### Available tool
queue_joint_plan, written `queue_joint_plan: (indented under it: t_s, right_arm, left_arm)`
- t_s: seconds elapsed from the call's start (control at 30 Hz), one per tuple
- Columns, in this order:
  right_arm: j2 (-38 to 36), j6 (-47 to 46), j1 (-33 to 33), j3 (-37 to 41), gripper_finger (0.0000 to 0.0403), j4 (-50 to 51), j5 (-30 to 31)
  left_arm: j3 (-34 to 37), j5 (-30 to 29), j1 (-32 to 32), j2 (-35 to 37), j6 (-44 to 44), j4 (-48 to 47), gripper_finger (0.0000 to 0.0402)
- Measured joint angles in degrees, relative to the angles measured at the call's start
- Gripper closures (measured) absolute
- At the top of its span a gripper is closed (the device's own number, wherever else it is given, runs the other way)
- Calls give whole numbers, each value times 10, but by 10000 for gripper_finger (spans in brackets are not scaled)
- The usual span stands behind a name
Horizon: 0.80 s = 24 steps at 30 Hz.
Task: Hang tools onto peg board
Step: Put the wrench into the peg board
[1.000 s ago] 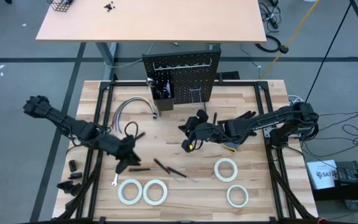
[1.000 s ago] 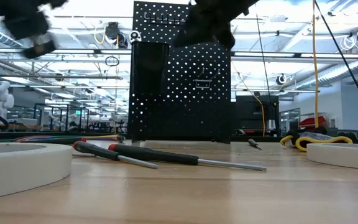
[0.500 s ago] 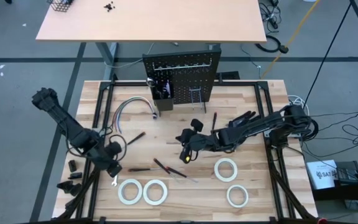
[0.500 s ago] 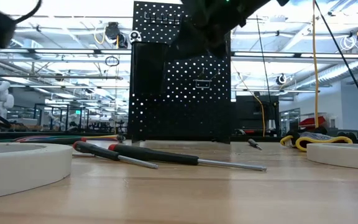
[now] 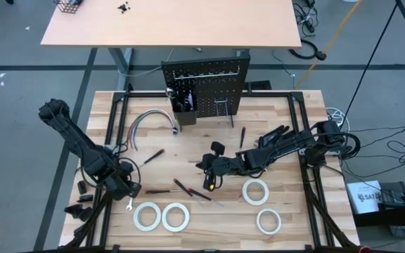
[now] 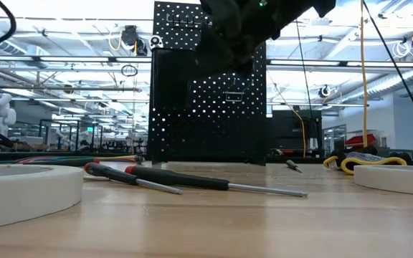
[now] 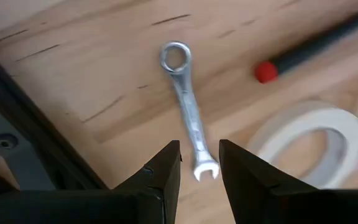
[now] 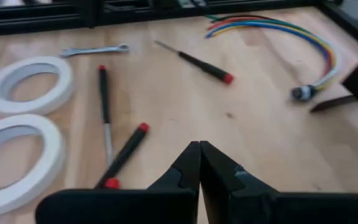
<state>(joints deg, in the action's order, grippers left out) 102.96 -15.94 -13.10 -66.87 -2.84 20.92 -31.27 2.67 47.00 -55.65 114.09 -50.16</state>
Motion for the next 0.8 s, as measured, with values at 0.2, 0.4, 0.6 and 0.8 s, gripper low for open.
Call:
queue_joint_plan:
  t_s: [0.2, 0.4, 0.6, 0.8]
  right_arm:
    - [0, 15, -1, 0, 403, 0, -5]
    - [0, 21, -1, 0, 403, 1, -33]
    - [0, 23, -1, 0, 403, 1, -33]
    - [0, 34, -1, 0, 403, 1, -33]
  left_arm:
    - [1, -15, 0, -56, 2, 11, 288]
    - [1, -19, -1, -109, -4, 35, 288]
    - [1, -21, 0, -153, -4, 69, 288]
    - [-1, -21, 0, -189, -4, 83, 288]
